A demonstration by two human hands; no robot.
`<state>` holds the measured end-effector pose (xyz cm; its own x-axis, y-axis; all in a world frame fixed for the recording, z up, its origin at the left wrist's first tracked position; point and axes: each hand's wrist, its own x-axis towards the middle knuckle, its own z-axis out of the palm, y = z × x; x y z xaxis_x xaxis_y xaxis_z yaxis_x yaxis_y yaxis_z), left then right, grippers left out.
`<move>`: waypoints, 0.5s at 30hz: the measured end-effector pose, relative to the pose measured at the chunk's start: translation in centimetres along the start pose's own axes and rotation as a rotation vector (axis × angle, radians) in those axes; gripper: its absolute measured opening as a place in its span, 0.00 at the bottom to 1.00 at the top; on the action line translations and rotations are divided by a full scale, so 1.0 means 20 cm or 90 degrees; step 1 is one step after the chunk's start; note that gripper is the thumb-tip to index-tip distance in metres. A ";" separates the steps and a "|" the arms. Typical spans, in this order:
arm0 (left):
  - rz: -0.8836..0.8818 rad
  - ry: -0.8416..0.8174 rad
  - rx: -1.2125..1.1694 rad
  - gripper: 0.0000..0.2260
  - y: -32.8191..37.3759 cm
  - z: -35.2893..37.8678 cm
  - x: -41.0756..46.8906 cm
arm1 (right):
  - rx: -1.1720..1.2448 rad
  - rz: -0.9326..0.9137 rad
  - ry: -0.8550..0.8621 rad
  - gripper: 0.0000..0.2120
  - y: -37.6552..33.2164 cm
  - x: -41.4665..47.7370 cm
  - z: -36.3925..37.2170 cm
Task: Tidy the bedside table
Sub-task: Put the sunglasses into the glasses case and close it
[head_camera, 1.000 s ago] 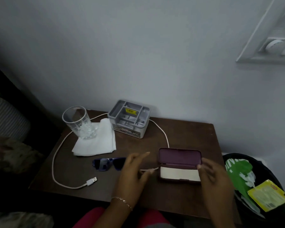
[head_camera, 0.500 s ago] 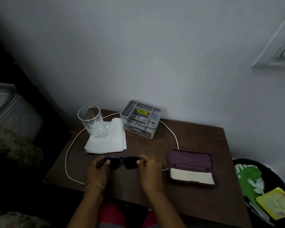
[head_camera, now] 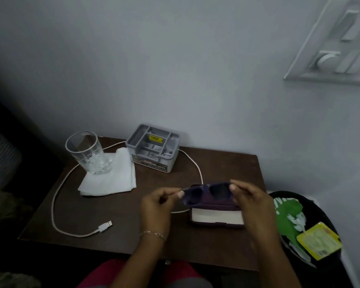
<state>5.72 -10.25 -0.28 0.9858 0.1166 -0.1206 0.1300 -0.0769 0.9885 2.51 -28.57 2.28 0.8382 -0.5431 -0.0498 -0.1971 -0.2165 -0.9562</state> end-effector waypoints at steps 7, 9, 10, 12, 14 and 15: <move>-0.041 -0.071 0.074 0.05 -0.19 0.22 -0.10 | -0.170 0.068 -0.049 0.04 0.25 0.08 -0.21; -0.014 -0.063 0.112 0.05 -0.22 0.23 -0.09 | -0.180 0.057 -0.040 0.04 0.30 0.06 -0.20; 0.002 -0.063 0.134 0.05 -0.23 0.23 -0.08 | -0.186 0.046 -0.037 0.05 0.32 0.05 -0.20; 0.026 -0.061 0.167 0.06 -0.24 0.22 -0.07 | -0.205 0.018 -0.042 0.05 0.34 0.03 -0.19; 0.038 -0.052 0.180 0.08 -0.25 0.21 -0.07 | -0.227 -0.003 -0.044 0.05 0.36 0.02 -0.18; 0.041 -0.047 0.181 0.08 -0.25 0.21 -0.07 | -0.239 -0.007 -0.046 0.04 0.36 0.02 -0.18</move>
<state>4.11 -14.20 -5.48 0.9967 0.0309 -0.0752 0.0813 -0.3566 0.9307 -0.47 -33.30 -3.59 0.8724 -0.4834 -0.0723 -0.3486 -0.5117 -0.7852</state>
